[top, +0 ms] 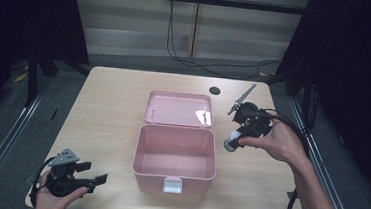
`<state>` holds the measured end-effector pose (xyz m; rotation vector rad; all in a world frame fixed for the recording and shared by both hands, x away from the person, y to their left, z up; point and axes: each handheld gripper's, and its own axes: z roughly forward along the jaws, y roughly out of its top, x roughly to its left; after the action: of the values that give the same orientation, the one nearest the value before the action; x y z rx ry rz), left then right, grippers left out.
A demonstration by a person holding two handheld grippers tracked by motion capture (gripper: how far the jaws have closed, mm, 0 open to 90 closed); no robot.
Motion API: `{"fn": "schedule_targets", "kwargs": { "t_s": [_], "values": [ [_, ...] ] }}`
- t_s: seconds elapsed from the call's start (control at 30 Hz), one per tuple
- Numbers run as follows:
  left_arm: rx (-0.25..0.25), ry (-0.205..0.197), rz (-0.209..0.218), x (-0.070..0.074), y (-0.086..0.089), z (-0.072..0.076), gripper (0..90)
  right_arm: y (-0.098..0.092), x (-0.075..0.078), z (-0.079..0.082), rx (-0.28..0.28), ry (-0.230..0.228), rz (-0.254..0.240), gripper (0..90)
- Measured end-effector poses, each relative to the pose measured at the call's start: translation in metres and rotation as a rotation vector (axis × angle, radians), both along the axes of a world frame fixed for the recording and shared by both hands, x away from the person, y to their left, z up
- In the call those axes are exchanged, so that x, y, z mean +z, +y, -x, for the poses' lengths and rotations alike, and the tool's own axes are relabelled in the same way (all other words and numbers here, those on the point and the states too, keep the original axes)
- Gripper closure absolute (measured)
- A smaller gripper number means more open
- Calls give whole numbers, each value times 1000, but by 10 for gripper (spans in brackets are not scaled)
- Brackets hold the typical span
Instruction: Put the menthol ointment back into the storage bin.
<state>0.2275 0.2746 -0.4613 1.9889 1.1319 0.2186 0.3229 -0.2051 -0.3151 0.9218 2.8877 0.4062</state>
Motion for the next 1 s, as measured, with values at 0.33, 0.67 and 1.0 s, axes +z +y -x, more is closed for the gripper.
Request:
{"fn": "schedule_targets", "kwargs": {
  "t_s": [0.33, 0.67, 1.0],
  "values": [
    [1, -1, 7, 0, 0, 0, 209, 12, 12, -2, 31, -17, -35, 518],
    [4, -2, 5, 0, 0, 0, 209, 32, 23, -3, 74, -33, -41, 518],
    [2, -3, 0, 0, 0, 0, 223, 59, 20, -6, 142, -30, -47, 518]
  ]
}}
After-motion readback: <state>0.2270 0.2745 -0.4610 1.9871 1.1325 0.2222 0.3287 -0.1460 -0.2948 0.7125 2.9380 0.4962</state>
